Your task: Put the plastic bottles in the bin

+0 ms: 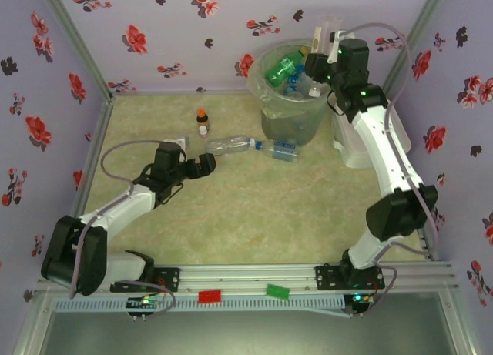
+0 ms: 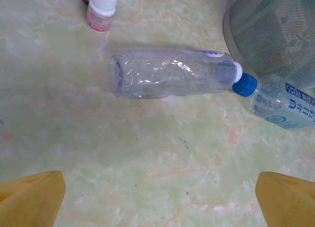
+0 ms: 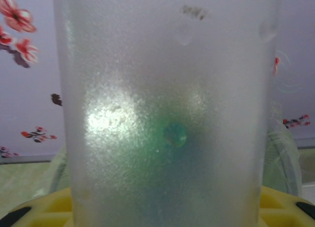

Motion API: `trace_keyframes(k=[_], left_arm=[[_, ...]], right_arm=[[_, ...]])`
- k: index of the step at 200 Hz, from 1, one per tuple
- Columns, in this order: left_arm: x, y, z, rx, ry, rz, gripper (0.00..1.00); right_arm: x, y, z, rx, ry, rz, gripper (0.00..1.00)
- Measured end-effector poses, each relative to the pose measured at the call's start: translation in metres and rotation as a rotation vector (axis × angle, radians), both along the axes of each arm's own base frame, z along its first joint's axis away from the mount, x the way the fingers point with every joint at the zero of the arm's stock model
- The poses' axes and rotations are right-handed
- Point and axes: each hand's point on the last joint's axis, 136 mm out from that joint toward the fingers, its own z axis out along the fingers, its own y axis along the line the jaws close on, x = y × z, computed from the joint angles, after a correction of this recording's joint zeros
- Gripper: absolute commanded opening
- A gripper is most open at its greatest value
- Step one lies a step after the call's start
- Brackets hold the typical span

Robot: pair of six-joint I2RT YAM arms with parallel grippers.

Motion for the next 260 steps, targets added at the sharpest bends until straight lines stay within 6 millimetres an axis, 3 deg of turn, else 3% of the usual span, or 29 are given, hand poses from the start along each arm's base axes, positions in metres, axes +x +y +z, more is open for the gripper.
trace_keyframes(k=[36,81,105,132,178,205,260], left_arm=[[-0.003,0.001,-0.004,0.015,0.012,-0.008,1.00],[-0.007,0.001,-0.008,0.040,0.023,-0.025,1.00],[-0.005,0.000,-0.007,0.054,0.026,-0.038,1.00],[0.003,-0.005,0.003,0.055,0.002,-0.051,1.00],[0.022,-0.016,0.019,0.072,-0.040,-0.087,1.00],[0.038,-0.028,0.030,0.097,-0.079,-0.154,1.00],[0.081,-0.068,0.038,0.164,-0.116,-0.398,1.00]], right_arm=[[0.029,0.002,-0.024,-0.005,0.071,-0.028,0.45],[0.030,-0.005,-0.050,-0.027,0.163,-0.069,0.61],[0.029,-0.005,-0.047,-0.022,0.170,-0.072,0.78],[0.029,-0.007,-0.028,-0.020,0.133,-0.083,0.99],[0.026,-0.013,-0.018,-0.048,0.110,-0.100,1.00],[-0.002,-0.014,-0.031,-0.068,0.143,-0.086,1.00],[-0.110,-0.010,-0.045,-0.035,0.106,-0.027,1.00]])
